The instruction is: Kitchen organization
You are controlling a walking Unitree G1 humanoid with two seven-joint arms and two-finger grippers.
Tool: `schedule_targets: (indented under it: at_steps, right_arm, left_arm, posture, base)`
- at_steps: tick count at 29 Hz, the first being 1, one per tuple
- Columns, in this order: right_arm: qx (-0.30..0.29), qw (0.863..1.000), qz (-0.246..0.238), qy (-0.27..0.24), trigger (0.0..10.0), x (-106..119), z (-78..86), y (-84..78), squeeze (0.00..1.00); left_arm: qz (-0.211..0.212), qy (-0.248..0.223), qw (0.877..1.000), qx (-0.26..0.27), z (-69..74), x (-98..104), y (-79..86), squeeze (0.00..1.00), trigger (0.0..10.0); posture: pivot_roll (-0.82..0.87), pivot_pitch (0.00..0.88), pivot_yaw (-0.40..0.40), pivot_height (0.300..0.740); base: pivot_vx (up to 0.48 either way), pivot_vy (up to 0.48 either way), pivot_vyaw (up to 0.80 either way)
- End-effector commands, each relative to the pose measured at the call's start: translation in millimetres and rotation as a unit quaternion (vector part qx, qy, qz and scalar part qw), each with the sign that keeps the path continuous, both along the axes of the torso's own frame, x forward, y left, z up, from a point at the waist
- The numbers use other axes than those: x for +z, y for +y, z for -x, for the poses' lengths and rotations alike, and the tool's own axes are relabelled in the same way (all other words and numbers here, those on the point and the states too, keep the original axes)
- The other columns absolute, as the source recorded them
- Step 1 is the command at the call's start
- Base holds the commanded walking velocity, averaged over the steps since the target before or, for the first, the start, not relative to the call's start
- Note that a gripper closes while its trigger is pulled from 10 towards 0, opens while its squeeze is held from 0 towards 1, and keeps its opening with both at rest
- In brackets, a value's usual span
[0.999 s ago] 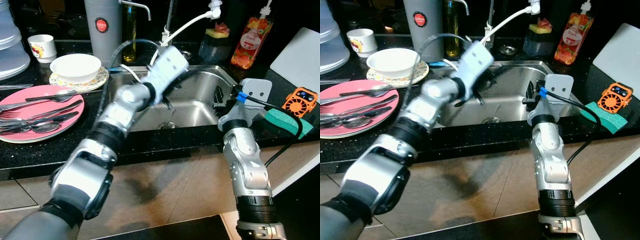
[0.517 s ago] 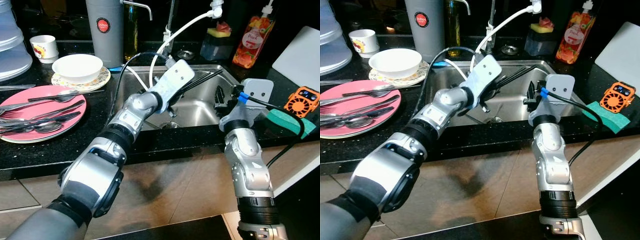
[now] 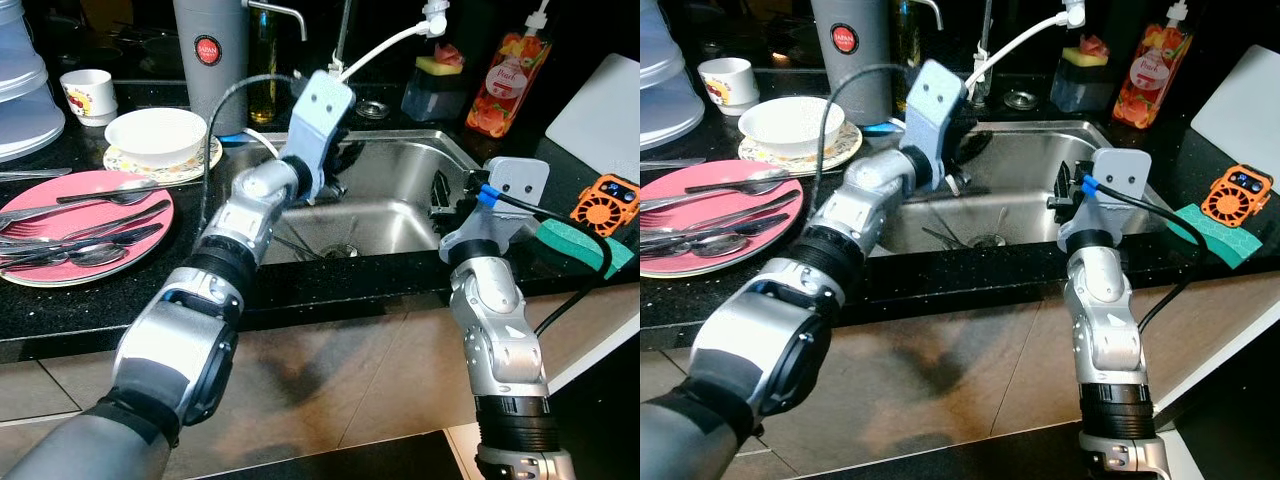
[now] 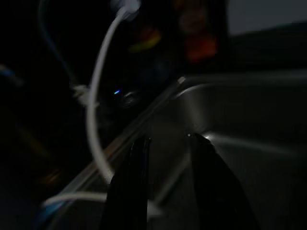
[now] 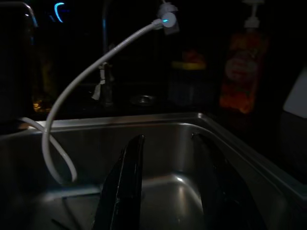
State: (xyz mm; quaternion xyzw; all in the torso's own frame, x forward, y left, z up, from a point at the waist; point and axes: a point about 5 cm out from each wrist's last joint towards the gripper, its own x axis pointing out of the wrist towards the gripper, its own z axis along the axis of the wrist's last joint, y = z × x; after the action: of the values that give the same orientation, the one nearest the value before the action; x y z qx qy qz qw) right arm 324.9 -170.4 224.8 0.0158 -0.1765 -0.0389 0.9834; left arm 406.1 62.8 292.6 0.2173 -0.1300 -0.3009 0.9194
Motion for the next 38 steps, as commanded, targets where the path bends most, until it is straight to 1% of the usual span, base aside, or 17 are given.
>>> schedule_targets:
  at_steps: [1,2,6,8,11,12,14,17,22,26,27,29,30,33,34,35,38]
  right_arm:
    - [-0.002,1.000,-0.001,0.005,10.0,-1.2,1.3,0.5,0.00]
    - [-0.002,1.000,-0.001,0.005,10.0,-1.2,1.3,0.5,0.00]
    - [0.001,1.000,-0.003,0.007,10.0,-2.2,0.8,2.7,0.00]
    - [0.002,1.000,-0.004,0.007,10.0,-2.3,0.0,3.1,0.00]
    - [0.002,1.000,-0.004,0.007,10.0,-2.2,-0.2,3.1,0.00]
    - [0.003,1.000,-0.004,0.007,10.0,-2.0,-0.5,3.3,0.00]
    - [0.003,1.000,-0.004,0.007,10.0,-2.0,-0.5,3.3,0.00]
    - [0.003,1.000,-0.004,0.007,10.0,-2.1,-1.0,3.6,0.00]
    - [0.004,1.000,-0.004,0.007,10.0,-2.2,-1.3,3.9,0.00]
    - [0.002,1.000,-0.003,0.005,10.0,-1.6,-1.3,3.0,0.00]
    - [0.003,1.000,-0.002,0.006,10.0,-1.6,-1.5,3.2,0.00]
    - [0.004,1.000,-0.002,0.006,10.0,-1.6,-1.6,3.3,0.00]
    - [0.005,1.000,-0.002,0.006,10.0,-1.7,-1.8,3.5,0.00]
    - [0.005,1.000,-0.002,0.005,10.0,-1.7,-2.1,3.9,0.00]
    - [0.006,1.000,-0.002,0.005,10.0,-1.5,-2.4,4.1,0.00]
    - [0.006,1.000,-0.002,0.005,10.0,-1.2,-2.8,4.3,0.00]
    - [0.006,1.000,-0.002,0.005,10.0,-1.2,-2.7,4.2,0.00]
  left_arm:
    - [-0.034,0.002,0.999,0.042,-3.5,-1.7,15.4,0.00,10.0]
    - [-0.034,0.002,0.999,0.042,-3.5,-1.7,15.4,0.00,10.0]
    - [-0.030,0.005,0.994,0.108,-8.0,4.7,50.6,0.00,10.0]
    - [-0.070,0.007,0.986,0.152,-10.6,3.0,69.1,0.00,10.0]
    - [-0.098,0.013,0.980,0.172,-11.4,0.2,76.3,0.00,10.0]
    - [-0.132,0.024,0.972,0.191,-12.2,-3.9,83.3,0.00,10.0]
    - [-0.132,0.024,0.972,0.191,-12.2,-3.9,83.3,0.00,10.0]
    - [-0.186,0.029,0.960,0.207,-12.6,-10.6,88.3,0.00,10.0]
    - [-0.215,0.025,0.955,0.202,-12.2,-16.7,84.3,0.00,10.0]
    - [-0.263,0.029,0.935,0.236,-14.0,-26.9,92.1,0.00,10.0]
    - [-0.276,0.027,0.929,0.244,-14.4,-29.8,95.1,0.44,10.0]
    - [-0.283,0.027,0.926,0.249,-14.3,-31.5,96.2,0.44,10.0]
    - [-0.287,0.027,0.924,0.251,-14.4,-33.4,96.8,1.00,10.0]
    - [-0.291,0.030,0.921,0.256,-14.6,-36.4,97.4,1.00,10.0]
    - [-0.295,0.035,0.919,0.258,-14.8,-39.3,98.3,0.27,10.0]
    - [-0.304,0.041,0.914,0.264,-15.0,-42.7,100.3,0.00,10.0]
    - [-0.313,0.042,0.909,0.271,-15.2,-44.8,102.6,0.00,10.0]
  posture:
    - [0.00,0.000,-0.047,0.740]
    - [0.00,0.000,-0.047,0.740]
    - [0.01,0.000,-0.049,0.740]
    - [0.01,0.000,-0.051,0.740]
    - [0.01,0.000,-0.051,0.740]
    - [0.02,0.000,-0.051,0.740]
    - [0.02,0.000,-0.051,0.740]
    - [0.02,0.000,-0.050,0.740]
    - [0.02,0.000,-0.050,0.740]
    - [0.01,0.000,-0.048,0.740]
    - [0.01,0.000,-0.048,0.740]
    - [0.01,0.000,-0.048,0.740]
    - [0.02,0.000,-0.050,0.740]
    - [0.02,0.000,-0.050,0.740]
    - [0.02,0.000,-0.050,0.740]
    - [0.02,0.000,-0.050,0.740]
    - [0.02,0.000,-0.050,0.740]
  base:
    - [0.000,0.000,0.00]
    - [0.000,0.000,0.00]
    - [0.000,0.000,0.00]
    - [0.000,0.000,0.00]
    - [0.000,0.000,0.00]
    - [0.000,0.000,0.00]
    - [0.000,0.000,0.00]
    - [0.000,0.000,0.00]
    - [0.000,0.000,0.00]
    - [0.000,0.000,0.00]
    - [0.000,0.000,0.00]
    - [0.000,0.000,0.00]
    - [0.000,0.000,0.00]
    - [0.000,0.000,0.00]
    - [0.000,0.000,0.00]
    - [0.000,0.000,0.00]
    - [0.000,0.000,0.00]
